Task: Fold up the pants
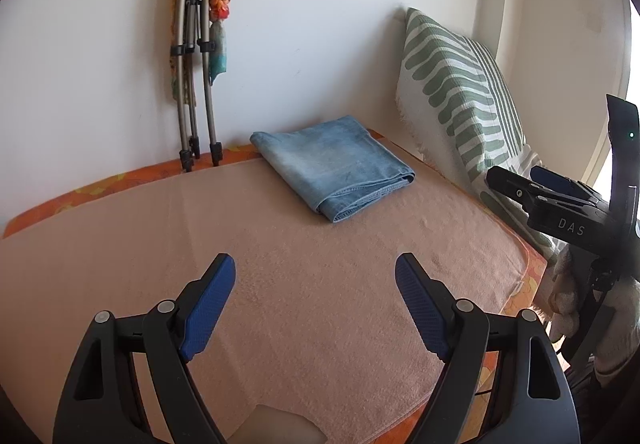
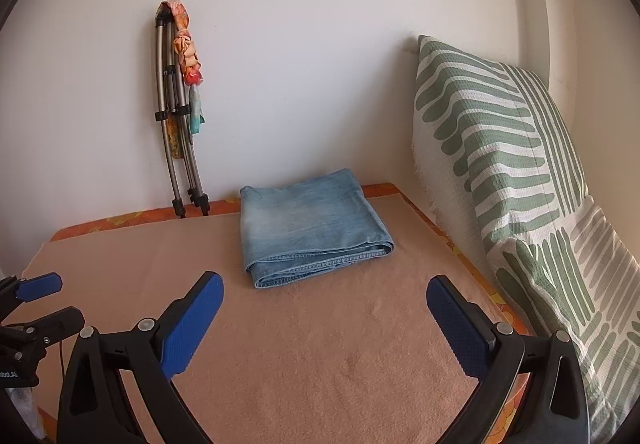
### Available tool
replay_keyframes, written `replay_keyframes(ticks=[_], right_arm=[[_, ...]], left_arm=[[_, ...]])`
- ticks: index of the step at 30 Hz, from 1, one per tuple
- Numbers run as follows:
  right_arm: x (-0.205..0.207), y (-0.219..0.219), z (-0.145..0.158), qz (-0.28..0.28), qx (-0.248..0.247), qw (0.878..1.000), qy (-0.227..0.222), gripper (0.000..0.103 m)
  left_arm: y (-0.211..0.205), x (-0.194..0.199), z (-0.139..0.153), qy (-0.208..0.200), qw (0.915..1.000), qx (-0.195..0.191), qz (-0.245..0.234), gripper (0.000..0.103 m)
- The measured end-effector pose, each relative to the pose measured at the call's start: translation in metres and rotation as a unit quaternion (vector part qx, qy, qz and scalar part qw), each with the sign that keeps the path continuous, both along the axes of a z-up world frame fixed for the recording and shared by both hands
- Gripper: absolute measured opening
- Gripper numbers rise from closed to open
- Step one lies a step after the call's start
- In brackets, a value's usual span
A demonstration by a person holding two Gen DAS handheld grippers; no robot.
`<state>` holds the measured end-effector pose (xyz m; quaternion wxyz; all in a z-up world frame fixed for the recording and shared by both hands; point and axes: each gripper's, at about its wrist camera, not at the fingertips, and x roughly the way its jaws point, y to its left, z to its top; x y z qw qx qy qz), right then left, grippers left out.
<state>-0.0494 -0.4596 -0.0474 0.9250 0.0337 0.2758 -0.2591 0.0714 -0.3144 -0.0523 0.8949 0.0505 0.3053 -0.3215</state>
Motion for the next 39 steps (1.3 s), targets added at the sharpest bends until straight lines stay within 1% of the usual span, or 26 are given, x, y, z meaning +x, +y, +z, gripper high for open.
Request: replay_keyframes(ticks=[15, 23, 39], right_arm=[[0.004, 0.009, -0.001, 0.007, -0.001, 1.000, 0.001, 0.103], [0.002, 0.009, 0.001, 0.004, 0.001, 1.000, -0.006, 0.103], [0.002, 0.013, 0.002, 0.011, 0.002, 1.000, -0.007, 0.103]], left_arm=[[0.013, -0.003, 0.004, -0.003, 0.9999, -0.009, 0.007, 0.082], [0.012, -0.002, 0.003, -0.003, 0.9999, 0.000, 0.013, 0.083], [0.009, -0.005, 0.003, -0.008, 0.9999, 0.005, 0.013, 0.082]])
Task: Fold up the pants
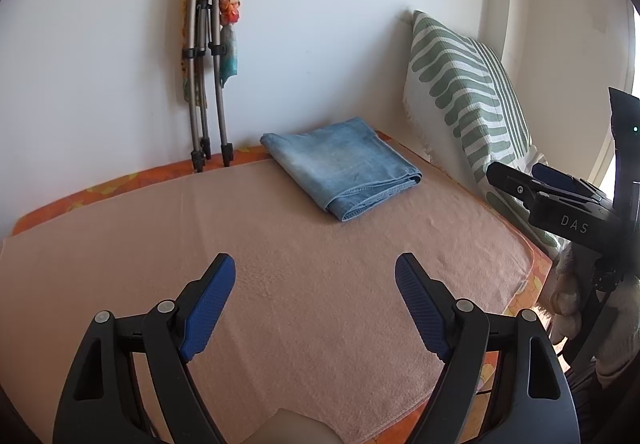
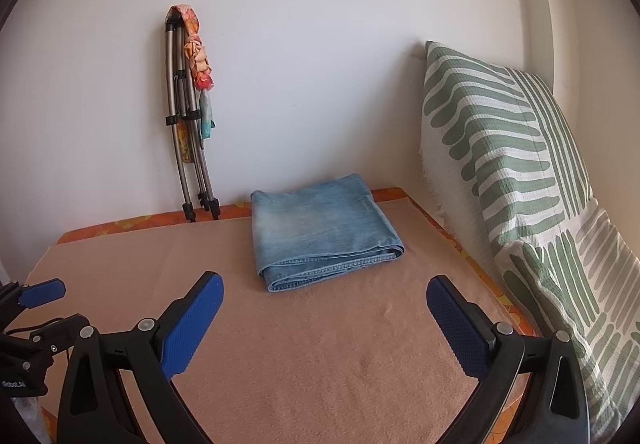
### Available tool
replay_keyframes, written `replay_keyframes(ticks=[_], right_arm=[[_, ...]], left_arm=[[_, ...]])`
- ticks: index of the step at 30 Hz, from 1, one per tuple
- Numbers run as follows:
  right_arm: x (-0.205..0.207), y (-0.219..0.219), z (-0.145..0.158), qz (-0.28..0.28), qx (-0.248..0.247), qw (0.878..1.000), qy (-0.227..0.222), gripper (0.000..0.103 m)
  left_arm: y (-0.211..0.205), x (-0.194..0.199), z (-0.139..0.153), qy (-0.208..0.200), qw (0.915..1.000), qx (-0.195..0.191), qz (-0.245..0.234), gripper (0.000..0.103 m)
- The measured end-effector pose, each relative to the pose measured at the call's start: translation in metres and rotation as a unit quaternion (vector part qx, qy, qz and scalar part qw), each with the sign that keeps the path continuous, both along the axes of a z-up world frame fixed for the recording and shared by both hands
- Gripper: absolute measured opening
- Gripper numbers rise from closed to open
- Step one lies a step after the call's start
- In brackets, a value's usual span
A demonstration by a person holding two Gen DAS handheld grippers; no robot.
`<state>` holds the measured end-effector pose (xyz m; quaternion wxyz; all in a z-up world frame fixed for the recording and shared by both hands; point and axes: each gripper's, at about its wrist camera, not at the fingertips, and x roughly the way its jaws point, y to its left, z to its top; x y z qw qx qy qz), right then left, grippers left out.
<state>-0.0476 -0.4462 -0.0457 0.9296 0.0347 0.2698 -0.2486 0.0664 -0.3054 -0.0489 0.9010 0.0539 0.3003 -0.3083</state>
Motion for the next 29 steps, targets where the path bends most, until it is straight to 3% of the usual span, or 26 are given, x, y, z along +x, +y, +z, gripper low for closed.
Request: replay_keyframes(ticks=[29], right_arm=[[0.0002, 0.0051, -0.0003, 0.014, 0.004, 1.000, 0.002, 0.103]], left_arm=[[-0.0010, -0.0054, -0.0004, -0.009, 1.0000, -0.002, -0.002, 0.083]])
